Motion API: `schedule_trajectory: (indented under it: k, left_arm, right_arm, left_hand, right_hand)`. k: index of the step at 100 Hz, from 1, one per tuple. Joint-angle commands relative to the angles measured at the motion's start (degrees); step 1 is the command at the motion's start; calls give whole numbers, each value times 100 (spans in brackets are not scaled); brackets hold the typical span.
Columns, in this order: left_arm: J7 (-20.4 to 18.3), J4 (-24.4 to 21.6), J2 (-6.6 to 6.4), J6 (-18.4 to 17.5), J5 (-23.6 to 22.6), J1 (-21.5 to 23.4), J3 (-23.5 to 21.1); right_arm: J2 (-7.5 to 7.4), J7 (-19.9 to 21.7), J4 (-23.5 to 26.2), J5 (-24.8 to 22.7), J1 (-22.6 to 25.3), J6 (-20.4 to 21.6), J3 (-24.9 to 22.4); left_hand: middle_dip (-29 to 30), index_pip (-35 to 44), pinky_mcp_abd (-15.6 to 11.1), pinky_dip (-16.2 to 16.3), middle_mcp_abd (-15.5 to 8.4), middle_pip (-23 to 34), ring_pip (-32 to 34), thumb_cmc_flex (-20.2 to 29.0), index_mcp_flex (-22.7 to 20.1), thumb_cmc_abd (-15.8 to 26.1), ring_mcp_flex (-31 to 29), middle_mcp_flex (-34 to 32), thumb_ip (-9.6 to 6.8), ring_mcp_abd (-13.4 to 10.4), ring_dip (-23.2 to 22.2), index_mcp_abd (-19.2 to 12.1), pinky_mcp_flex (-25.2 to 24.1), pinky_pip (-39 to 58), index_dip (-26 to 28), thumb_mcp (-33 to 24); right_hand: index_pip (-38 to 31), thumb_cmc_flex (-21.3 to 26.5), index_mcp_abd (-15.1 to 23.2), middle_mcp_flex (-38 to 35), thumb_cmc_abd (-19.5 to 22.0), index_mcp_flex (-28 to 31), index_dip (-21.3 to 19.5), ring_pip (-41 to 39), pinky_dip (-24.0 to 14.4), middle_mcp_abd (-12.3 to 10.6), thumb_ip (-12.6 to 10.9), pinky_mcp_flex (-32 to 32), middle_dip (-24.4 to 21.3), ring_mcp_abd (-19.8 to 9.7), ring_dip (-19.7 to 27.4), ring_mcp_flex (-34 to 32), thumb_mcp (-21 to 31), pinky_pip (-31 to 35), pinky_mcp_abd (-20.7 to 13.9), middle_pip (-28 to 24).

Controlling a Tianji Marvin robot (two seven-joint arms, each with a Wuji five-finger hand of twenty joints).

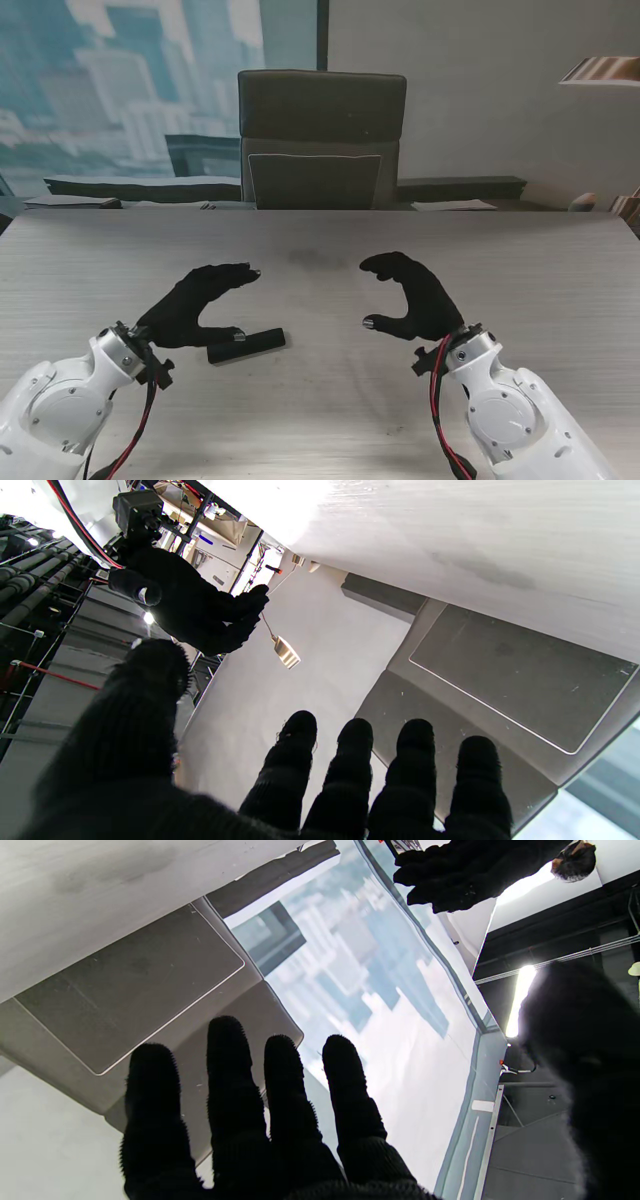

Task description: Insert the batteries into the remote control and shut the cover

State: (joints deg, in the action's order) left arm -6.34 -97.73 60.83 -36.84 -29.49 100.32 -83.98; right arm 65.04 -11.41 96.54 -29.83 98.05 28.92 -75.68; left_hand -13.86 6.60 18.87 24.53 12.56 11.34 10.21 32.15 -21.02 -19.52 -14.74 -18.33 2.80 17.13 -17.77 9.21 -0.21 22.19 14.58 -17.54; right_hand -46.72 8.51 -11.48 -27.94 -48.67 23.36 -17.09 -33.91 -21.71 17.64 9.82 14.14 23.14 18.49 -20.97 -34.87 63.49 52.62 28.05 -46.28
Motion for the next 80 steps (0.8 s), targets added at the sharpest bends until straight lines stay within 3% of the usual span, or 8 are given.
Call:
schedule_trajectory:
  k: [1, 25, 80]
  left_arm:
    - [1, 11, 21, 40, -41, -4, 30]
    - [344, 23, 93, 147, -189, -17, 126]
    - [420, -60, 126, 395, -110, 16, 209]
  right_arm:
    - [7, 102, 30, -2, 59, 28, -38]
    - [20, 45, 50, -8, 89, 40, -77]
    - [33, -41, -16, -73, 15, 12, -52]
  left_hand:
    - [101, -105, 69, 140, 55, -83, -2, -49, 148, -3, 6, 101, -191, 24, -34, 43, -67, -30, -56, -67]
    - [72, -46, 108, 160, 71, 5, 59, -89, 4, 51, -102, -44, -192, 63, -67, 49, -11, -4, -46, -182]
    - [75, 44, 137, 167, 126, 66, 126, -153, -114, 171, -168, -164, -203, 117, -87, 72, -18, 137, -68, -283]
  right_hand:
    - [101, -103, 52, -81, 114, -8, 64, -61, -58, -30, 141, -35, -60, -167, -30, 9, 23, 47, 104, -21]
    - [92, -16, 85, -117, 212, 20, 61, -141, -106, -21, 111, -46, -52, -151, -69, 12, -45, 75, 111, -34]
    - [107, 45, 110, -137, 366, 53, 68, -194, -144, 6, 68, -67, -49, -126, -92, 11, -178, 88, 121, -36]
